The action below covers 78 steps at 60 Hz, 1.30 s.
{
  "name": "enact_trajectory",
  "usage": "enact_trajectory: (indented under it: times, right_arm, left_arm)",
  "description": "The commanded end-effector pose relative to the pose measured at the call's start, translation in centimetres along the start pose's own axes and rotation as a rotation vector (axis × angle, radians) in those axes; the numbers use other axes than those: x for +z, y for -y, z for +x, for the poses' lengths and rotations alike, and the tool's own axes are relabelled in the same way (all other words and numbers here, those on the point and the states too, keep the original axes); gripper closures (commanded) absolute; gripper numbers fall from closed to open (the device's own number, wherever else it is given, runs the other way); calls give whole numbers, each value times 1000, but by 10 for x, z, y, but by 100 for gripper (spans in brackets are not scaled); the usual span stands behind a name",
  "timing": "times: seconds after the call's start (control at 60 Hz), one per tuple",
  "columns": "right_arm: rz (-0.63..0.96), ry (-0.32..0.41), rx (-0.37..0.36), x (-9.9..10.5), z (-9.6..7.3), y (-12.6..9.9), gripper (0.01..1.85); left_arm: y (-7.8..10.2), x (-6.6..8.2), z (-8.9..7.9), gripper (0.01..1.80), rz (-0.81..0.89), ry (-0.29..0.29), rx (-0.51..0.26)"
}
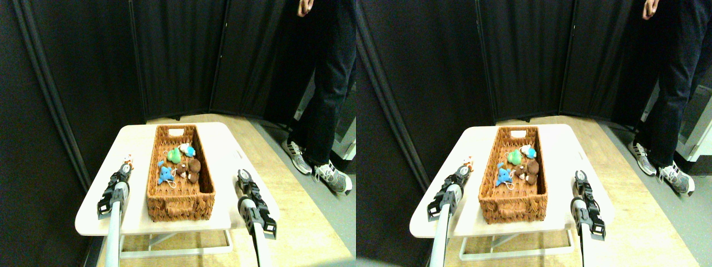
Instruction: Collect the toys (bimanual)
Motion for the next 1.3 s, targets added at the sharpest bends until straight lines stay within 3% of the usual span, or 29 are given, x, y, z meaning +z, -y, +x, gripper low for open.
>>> enact_trajectory:
  times: [0.017,0.1,0.233,0.417,0.6,0.75,0.85,1.017,1.3]
  right_arm:
    - [-8,2,50,0,0,-9,185]
    - [-11,4,54,1,-1,-9,185]
    - [-6,2,52,1,-2,-9,185]
    - [-25,-3,58,-3,-3,-10,185]
    - [-11,-8,50,-3,-4,-11,185]
    - [0,-9,43,-4,-5,-11,185]
    - [-26,-20,50,-4,-3,-11,185]
    - [-19,-27,57,-4,-1,-13,185]
    - [-8,-35,56,-8,0,-12,185]
  left_arm:
    - [11,6,-7,180,11,3,-42]
    - [12,8,-13,180,-75,18,-63]
    - [9,13,-15,145,-71,25,-124]
    - [14,17,-17,134,-96,55,-170]
    - [16,16,-16,112,-98,48,-164]
    - [15,15,-8,117,-137,37,-170]
    - [20,10,-10,117,-151,62,-160]
    - [26,10,-9,116,-162,41,-160]
    - [18,7,2,120,-158,60,-171]
